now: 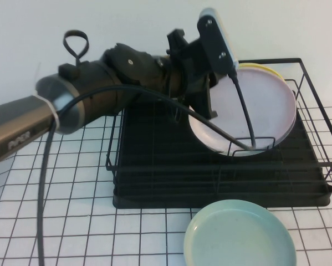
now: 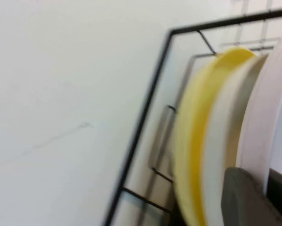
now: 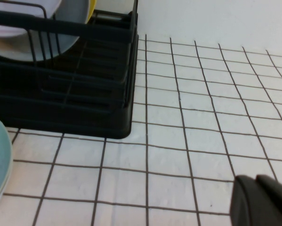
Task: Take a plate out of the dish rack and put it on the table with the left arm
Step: Grasp the plate from the shelf, then place the plate from the table
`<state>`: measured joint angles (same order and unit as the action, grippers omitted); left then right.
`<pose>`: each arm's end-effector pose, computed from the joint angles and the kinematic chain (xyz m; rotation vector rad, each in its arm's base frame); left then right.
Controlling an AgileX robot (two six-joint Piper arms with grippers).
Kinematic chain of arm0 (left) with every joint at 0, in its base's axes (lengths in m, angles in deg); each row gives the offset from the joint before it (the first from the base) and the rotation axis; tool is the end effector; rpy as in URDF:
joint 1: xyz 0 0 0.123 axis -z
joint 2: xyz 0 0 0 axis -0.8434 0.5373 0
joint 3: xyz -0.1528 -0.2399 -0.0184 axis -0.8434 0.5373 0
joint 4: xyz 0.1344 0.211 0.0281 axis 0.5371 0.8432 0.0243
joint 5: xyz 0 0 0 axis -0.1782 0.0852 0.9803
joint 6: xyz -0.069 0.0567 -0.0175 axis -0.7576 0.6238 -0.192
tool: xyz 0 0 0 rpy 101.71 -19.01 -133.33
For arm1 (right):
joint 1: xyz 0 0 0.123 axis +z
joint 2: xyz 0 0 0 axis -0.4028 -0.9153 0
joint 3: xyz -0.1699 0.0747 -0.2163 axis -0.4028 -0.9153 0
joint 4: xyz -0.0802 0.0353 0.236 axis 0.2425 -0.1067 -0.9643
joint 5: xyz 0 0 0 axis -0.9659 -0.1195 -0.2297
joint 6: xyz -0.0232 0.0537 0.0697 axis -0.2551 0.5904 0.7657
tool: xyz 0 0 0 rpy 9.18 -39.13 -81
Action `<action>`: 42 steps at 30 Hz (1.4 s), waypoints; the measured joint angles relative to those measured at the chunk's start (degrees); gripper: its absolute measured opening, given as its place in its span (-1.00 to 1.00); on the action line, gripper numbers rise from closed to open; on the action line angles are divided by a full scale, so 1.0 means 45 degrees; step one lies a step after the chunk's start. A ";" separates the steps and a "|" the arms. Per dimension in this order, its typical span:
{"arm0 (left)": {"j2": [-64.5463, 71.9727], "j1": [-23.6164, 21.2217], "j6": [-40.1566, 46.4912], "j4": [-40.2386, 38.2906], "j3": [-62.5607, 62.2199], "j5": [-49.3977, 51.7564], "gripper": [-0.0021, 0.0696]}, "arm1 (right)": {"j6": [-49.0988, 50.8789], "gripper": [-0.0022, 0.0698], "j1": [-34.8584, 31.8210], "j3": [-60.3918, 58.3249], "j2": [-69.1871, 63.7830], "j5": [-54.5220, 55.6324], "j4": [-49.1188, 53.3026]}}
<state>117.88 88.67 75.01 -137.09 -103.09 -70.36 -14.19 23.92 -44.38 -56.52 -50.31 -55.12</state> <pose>0.3755 -0.2477 0.3153 1.2120 1.4888 -0.0900 0.0532 -0.0026 0.1756 -0.1273 1.8383 -0.1358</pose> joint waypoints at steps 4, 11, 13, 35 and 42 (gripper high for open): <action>-0.0654 0.0000 0.0093 -0.0094 0.0000 -0.0605 -0.91 | 0.0000 -0.94 0.0000 0.0000 0.0000 0.0000 0.0000; -0.1923 0.0000 0.0202 -0.0929 0.0000 -0.1440 -0.93 | 0.0000 -0.94 0.0000 0.0000 0.0000 0.0000 0.0000; -0.2467 0.0000 0.0202 -0.1396 0.0000 -0.1550 -0.93 | 0.0000 -0.94 0.0000 0.0000 0.0000 0.0000 0.0000; -0.5044 -0.0354 -1.3031 0.6099 -0.0031 0.6836 -0.94 | 0.0000 -0.94 0.0000 0.0000 0.0000 0.0000 0.0000; -0.4831 0.0639 -1.3281 0.6091 0.1357 0.6924 -0.94 | 0.0000 -0.94 0.0000 0.0000 0.0000 0.0000 0.0000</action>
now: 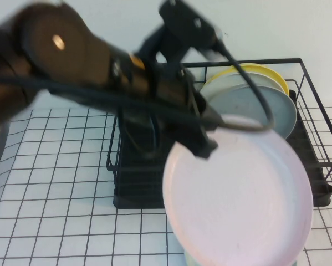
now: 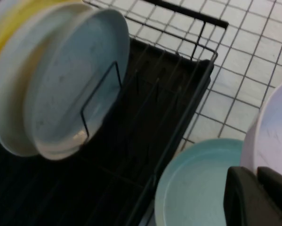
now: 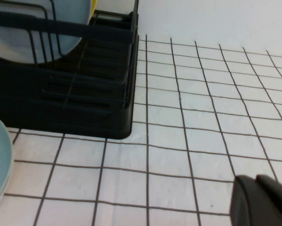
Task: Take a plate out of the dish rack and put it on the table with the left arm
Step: Place the plate from the table
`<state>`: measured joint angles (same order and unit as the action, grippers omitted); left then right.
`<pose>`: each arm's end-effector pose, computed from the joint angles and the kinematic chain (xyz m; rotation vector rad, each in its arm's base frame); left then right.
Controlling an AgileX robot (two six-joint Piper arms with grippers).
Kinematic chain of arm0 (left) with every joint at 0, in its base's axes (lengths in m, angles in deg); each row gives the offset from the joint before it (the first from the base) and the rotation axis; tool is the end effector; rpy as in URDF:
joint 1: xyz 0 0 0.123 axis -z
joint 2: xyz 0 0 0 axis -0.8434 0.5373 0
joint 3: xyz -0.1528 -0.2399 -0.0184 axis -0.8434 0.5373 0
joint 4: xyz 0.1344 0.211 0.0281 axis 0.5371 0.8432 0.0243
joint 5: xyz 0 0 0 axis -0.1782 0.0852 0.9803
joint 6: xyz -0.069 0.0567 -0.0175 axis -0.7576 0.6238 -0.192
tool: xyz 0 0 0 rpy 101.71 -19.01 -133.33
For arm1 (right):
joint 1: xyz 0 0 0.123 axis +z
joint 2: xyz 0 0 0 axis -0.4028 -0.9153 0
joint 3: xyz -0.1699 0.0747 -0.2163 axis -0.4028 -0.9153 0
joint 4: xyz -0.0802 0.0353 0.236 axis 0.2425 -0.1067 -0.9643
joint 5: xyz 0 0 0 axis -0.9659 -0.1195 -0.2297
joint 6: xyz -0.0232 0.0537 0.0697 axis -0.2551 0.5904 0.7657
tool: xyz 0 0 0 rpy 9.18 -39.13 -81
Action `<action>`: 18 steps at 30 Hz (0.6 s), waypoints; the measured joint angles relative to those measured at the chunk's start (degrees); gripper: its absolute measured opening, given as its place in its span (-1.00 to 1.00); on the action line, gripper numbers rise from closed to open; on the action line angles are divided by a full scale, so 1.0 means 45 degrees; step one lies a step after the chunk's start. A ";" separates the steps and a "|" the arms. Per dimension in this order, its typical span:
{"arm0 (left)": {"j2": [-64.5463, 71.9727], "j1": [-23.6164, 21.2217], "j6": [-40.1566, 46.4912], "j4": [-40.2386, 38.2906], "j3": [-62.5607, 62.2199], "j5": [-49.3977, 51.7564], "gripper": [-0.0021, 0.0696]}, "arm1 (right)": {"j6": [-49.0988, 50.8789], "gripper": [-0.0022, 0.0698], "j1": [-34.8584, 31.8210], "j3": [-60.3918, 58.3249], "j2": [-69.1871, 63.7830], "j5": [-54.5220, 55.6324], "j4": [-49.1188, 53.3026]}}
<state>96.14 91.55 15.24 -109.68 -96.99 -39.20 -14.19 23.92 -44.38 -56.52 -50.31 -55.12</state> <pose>0.2543 -0.2114 0.3877 1.0963 1.9557 -0.5990 0.0532 -0.0026 0.1756 -0.1273 1.8383 -0.1358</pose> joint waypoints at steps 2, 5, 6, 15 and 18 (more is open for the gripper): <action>-0.0023 0.0329 -0.0028 -0.0075 0.0907 -0.0719 -0.94 | 0.0000 -0.94 0.0000 0.0000 0.0000 0.0000 0.0000; -0.0080 0.0758 -0.0089 -0.0259 0.2476 -0.2024 -0.94 | 0.0000 -0.94 0.0000 0.0000 0.0000 0.0000 0.0000; -0.0100 0.0892 -0.0085 -0.0316 0.3018 -0.2481 -0.94 | 0.0000 -0.94 0.0000 0.0000 0.0000 0.0000 0.0000; -0.0115 0.1693 -0.0112 -0.1241 0.6523 -0.6628 -0.94 | 0.0000 -0.94 0.0000 0.0000 0.0000 0.0000 0.0000; -0.0133 0.1930 -0.0129 -0.1756 0.7217 -0.8000 -0.94 | 0.0000 -0.94 0.0000 0.0000 0.0000 0.0000 0.0000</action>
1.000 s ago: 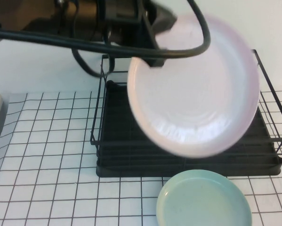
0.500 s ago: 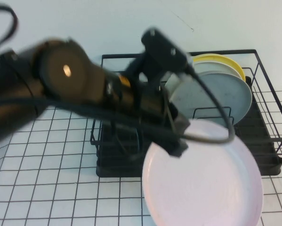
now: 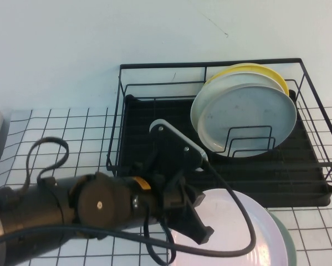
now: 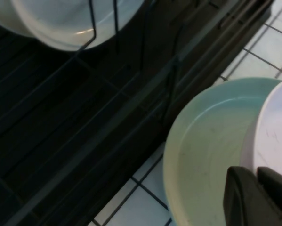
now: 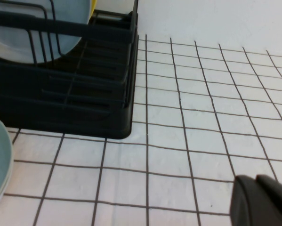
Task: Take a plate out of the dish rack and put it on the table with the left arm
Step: Place the plate from the table
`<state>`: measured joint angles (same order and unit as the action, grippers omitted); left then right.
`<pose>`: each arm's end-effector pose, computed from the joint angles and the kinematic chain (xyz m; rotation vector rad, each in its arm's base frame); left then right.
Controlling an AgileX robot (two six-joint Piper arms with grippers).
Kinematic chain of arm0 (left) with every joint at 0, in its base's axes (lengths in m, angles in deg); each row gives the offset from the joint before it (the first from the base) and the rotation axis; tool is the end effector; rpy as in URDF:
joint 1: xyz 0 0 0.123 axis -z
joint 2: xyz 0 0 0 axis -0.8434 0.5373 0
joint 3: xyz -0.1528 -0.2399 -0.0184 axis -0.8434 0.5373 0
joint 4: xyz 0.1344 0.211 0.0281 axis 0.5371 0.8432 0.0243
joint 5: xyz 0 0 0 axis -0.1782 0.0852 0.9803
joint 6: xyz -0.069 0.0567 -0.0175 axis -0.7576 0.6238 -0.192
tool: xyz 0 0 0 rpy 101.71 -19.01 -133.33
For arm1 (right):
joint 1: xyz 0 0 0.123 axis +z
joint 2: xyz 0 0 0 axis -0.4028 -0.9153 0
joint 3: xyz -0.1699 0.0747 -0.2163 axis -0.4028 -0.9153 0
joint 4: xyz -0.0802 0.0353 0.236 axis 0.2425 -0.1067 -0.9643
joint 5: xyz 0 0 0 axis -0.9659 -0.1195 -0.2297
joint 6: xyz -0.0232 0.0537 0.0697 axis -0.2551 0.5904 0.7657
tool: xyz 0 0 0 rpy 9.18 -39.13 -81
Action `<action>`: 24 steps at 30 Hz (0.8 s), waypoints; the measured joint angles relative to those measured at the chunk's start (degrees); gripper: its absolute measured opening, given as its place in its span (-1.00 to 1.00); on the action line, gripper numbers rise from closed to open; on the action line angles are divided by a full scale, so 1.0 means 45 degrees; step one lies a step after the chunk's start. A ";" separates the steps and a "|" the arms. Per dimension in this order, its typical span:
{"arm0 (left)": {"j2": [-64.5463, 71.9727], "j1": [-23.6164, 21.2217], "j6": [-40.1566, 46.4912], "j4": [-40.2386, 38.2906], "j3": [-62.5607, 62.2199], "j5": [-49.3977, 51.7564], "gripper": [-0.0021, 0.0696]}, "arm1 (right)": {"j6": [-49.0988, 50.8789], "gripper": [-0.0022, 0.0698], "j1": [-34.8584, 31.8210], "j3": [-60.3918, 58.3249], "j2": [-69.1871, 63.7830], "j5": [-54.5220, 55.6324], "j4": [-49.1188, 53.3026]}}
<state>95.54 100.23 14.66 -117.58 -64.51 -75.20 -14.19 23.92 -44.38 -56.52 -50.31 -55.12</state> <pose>0.2230 -0.2172 0.2496 0.8336 2.0885 -0.5272 0.0532 -0.0026 0.1756 -0.1273 1.8383 -0.1358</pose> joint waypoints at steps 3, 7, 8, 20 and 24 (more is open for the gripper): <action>0.0000 0.0232 0.0000 -0.0340 0.0512 -0.0975 -0.94 | 0.0000 -0.94 0.0000 0.0000 0.0000 0.0000 0.0000; -0.0061 0.0587 0.0000 -0.0708 0.1084 -0.2297 -0.94 | 0.0000 -0.94 0.0000 0.0000 0.0000 0.0000 0.0000; -0.0028 0.0615 -0.0011 -0.0800 0.1159 -0.2522 -0.94 | 0.0000 -0.94 0.0000 0.0000 0.0000 0.0000 0.0000; 0.1207 0.0623 -0.0457 -0.0934 0.1221 -0.3534 -0.94 | 0.0000 -0.95 0.0000 0.0000 0.0000 0.0000 0.0000; 0.1299 0.0623 -0.0539 -0.0900 0.1221 -0.3801 -0.94 | 0.0000 -0.94 0.0000 0.0000 0.0000 0.0000 0.0000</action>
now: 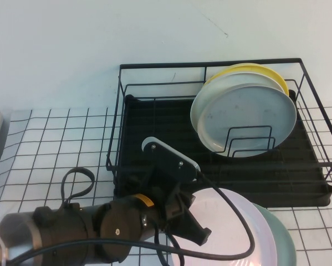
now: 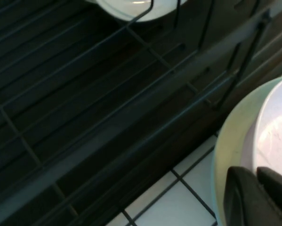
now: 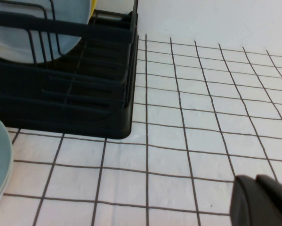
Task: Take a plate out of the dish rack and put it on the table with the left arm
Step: Place the plate from the table
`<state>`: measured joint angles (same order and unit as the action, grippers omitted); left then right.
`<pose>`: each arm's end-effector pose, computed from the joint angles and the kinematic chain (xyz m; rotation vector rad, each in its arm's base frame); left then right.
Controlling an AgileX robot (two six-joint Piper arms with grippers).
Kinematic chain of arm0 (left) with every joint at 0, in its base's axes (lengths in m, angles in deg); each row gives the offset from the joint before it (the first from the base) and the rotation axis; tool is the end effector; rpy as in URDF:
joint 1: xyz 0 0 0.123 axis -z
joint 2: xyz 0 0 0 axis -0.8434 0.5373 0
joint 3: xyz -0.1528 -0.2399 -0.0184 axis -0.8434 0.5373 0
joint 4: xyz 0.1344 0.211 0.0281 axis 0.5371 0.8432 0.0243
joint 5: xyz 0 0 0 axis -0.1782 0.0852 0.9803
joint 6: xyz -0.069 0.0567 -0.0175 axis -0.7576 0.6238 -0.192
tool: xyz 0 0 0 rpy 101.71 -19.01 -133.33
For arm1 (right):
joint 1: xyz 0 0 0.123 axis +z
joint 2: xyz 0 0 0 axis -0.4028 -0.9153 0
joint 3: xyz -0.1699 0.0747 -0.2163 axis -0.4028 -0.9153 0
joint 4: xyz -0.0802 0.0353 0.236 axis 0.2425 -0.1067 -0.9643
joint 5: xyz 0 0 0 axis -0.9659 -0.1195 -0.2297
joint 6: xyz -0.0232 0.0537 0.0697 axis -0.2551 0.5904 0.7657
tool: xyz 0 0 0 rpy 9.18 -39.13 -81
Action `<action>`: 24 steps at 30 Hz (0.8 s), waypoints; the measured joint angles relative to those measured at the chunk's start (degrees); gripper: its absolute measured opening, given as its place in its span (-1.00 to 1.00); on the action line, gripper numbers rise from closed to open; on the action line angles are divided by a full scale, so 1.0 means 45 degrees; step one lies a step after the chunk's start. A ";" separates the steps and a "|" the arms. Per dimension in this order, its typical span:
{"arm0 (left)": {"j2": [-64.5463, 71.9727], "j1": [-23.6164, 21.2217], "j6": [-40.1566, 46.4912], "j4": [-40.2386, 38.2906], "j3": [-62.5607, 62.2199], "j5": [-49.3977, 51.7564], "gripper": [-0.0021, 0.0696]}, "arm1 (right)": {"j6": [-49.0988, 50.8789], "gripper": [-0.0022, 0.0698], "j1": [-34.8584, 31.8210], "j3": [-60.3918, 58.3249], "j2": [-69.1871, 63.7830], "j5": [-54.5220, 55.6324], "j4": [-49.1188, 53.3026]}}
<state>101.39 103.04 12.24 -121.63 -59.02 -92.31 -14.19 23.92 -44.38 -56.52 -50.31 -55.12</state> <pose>0.2285 -0.2193 0.2064 0.6450 2.1026 -0.4202 0.0532 -0.0026 0.1756 -0.1273 1.8383 -0.1358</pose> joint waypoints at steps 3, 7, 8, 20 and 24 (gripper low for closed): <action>0.0000 0.0024 -0.0060 0.0444 0.0000 -0.0074 -0.93 | 0.0000 -0.94 0.0000 0.0000 0.0000 0.0000 0.0000; 0.0000 0.0255 -0.0090 0.1320 0.0000 -0.0158 -0.81 | 0.0000 -0.94 0.0000 0.0000 0.0000 0.0000 0.0000; 0.0000 0.0357 -0.0090 0.1373 -0.0031 -0.0158 -0.78 | 0.0000 -0.94 0.0000 0.0000 0.0000 0.0000 0.0000; 0.0569 0.0744 -0.0090 0.2445 -0.0538 -0.0287 -0.49 | 0.0000 -0.94 0.0000 0.0000 0.0000 0.0000 0.0000; 0.0569 0.0754 -0.0090 0.2652 -0.0538 -0.0298 -0.10 | 0.0000 -0.94 0.0000 0.0000 0.0000 0.0000 0.0000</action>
<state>103.95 106.43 11.83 -109.69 -61.44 -93.65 -14.19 23.92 -44.38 -56.52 -50.31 -55.12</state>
